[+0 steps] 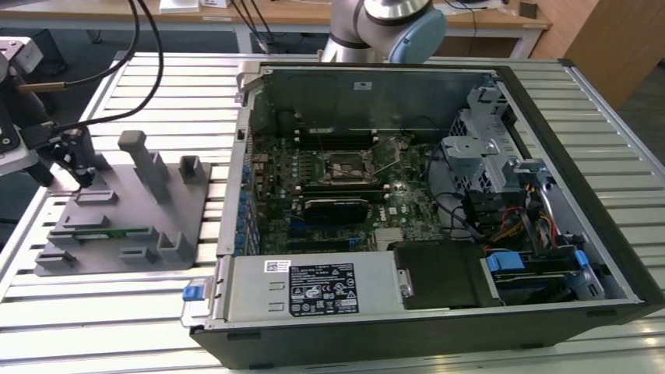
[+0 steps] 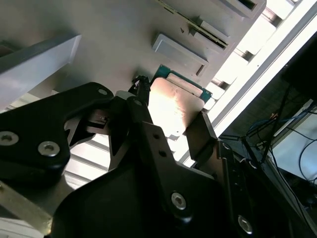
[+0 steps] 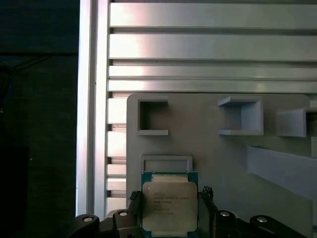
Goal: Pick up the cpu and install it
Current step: 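Pick up the cpu and move it towards the insertion slot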
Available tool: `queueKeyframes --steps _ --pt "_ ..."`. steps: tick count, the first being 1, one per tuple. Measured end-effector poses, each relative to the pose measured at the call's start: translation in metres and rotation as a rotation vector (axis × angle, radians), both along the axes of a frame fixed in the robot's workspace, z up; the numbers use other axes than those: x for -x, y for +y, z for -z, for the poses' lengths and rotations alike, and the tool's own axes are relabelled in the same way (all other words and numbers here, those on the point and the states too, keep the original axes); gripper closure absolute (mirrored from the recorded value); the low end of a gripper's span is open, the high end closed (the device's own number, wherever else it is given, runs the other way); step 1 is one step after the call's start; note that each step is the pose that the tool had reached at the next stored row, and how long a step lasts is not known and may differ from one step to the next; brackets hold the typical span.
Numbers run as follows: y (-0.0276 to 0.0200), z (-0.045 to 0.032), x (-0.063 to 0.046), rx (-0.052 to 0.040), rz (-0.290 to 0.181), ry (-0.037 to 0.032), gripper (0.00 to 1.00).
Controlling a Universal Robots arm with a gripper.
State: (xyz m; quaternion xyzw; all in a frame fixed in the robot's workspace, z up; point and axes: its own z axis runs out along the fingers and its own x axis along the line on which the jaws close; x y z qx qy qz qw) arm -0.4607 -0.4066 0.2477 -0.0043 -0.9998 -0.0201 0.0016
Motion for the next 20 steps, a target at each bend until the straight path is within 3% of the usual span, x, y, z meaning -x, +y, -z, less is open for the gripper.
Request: queueKeyframes --steps 20 --pt "0.0012 -0.0234 0.0 0.0 0.0 0.0 0.46"
